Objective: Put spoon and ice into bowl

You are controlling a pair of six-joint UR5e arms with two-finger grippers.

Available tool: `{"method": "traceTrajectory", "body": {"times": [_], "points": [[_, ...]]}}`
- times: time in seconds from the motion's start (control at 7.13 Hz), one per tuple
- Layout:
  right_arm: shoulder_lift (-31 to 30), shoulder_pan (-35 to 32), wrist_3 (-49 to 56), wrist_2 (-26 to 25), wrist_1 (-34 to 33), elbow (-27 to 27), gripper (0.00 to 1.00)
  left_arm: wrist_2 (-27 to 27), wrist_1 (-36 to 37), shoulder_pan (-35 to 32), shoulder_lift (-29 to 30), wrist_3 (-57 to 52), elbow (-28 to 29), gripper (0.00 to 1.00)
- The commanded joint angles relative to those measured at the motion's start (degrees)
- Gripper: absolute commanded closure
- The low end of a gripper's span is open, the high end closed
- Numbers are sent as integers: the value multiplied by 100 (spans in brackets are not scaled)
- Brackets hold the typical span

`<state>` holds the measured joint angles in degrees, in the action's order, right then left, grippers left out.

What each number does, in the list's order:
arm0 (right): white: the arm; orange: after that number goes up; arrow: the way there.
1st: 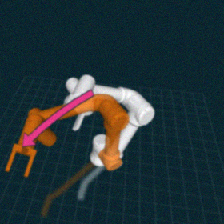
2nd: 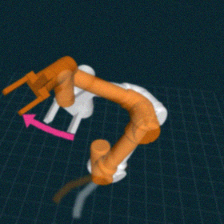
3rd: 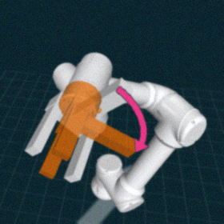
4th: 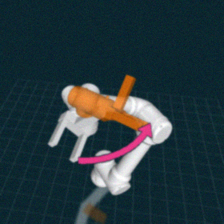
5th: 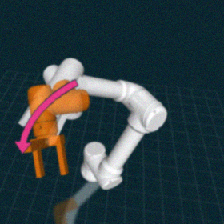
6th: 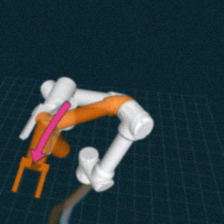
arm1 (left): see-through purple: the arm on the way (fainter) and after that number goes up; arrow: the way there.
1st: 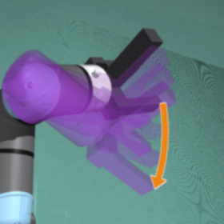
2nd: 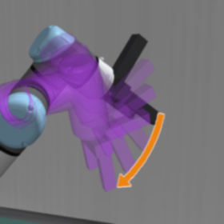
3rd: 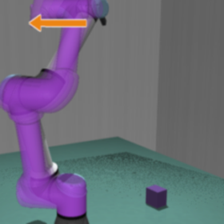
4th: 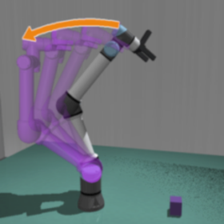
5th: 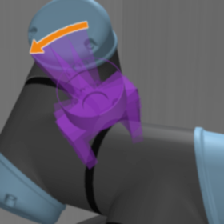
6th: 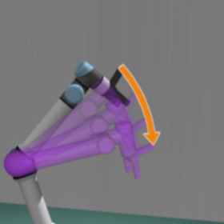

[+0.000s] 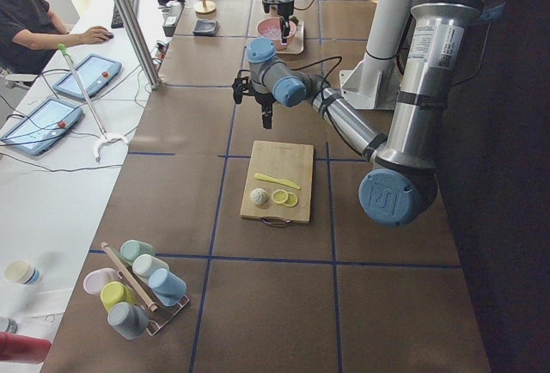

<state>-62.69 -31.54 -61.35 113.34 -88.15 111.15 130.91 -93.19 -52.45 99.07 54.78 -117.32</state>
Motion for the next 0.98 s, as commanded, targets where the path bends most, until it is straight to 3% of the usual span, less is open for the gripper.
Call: {"method": "traceTrajectory", "body": {"times": [0.0, 0.28, 0.84], "points": [[886, 533, -955, -625, 427, -949, 100, -22, 20, 15, -55, -2, 7, 0], [1179, 631, -1309, -673, 957, -1639, 100, -31, 11, 24, -55, 7, -2, 0], [1285, 649, -1327, -734, 967, -1711, 100, -31, 2, 33, -46, 7, -11, 0]]}}
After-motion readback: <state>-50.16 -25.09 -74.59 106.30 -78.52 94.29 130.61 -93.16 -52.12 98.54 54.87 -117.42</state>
